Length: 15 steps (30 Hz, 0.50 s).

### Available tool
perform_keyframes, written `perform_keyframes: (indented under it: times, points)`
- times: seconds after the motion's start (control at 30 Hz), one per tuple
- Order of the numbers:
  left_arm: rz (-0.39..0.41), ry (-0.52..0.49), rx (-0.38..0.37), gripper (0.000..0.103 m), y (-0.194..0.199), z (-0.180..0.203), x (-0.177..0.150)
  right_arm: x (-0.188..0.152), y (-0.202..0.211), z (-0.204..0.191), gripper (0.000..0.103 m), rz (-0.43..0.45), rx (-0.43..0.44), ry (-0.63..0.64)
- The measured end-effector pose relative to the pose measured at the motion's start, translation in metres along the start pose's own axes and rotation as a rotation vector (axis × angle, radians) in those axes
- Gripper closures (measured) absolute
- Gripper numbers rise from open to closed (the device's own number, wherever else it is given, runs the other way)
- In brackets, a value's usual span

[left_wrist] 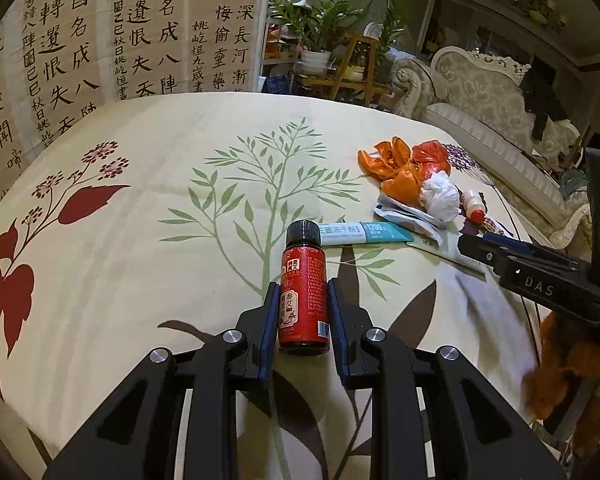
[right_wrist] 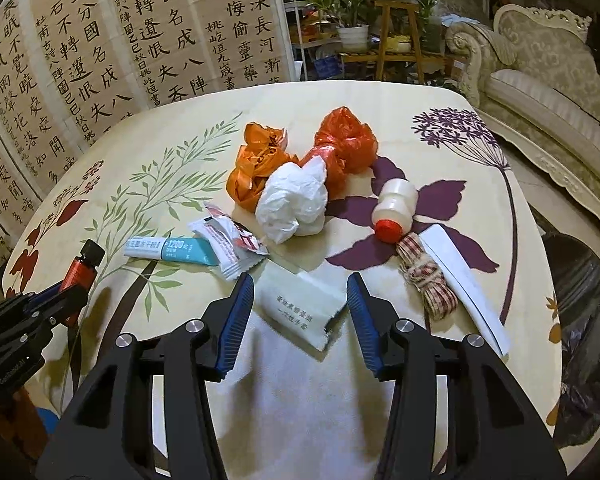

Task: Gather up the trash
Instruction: 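Grasp the white sachet with the right tool while the left holds the red bottle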

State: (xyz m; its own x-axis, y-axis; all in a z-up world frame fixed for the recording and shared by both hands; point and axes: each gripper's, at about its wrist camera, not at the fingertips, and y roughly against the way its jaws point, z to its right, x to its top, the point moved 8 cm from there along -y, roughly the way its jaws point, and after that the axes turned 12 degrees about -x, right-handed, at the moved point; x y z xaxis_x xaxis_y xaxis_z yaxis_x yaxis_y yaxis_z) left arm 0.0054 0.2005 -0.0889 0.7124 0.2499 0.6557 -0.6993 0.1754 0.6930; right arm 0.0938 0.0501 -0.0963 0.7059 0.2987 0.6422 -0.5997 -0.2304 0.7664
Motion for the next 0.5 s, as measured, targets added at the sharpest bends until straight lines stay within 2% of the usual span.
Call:
perform_keyframes:
  times: [0.23, 0.4, 0.5]
  points:
    - [0.002, 0.016, 0.003, 0.078, -0.001, -0.006, 0.000, -0.003, -0.010, -0.011, 0.055, -0.042, 0.057, 0.022]
    - [0.002, 0.019, 0.003, 0.078, -0.001, -0.008, -0.002, -0.016, 0.002, -0.021, 0.055, -0.061, 0.108, 0.042]
    - [-0.002, 0.020, -0.003, 0.078, -0.003, -0.007, -0.003, -0.019, 0.006, -0.025, 0.055, -0.057, 0.099, 0.051]
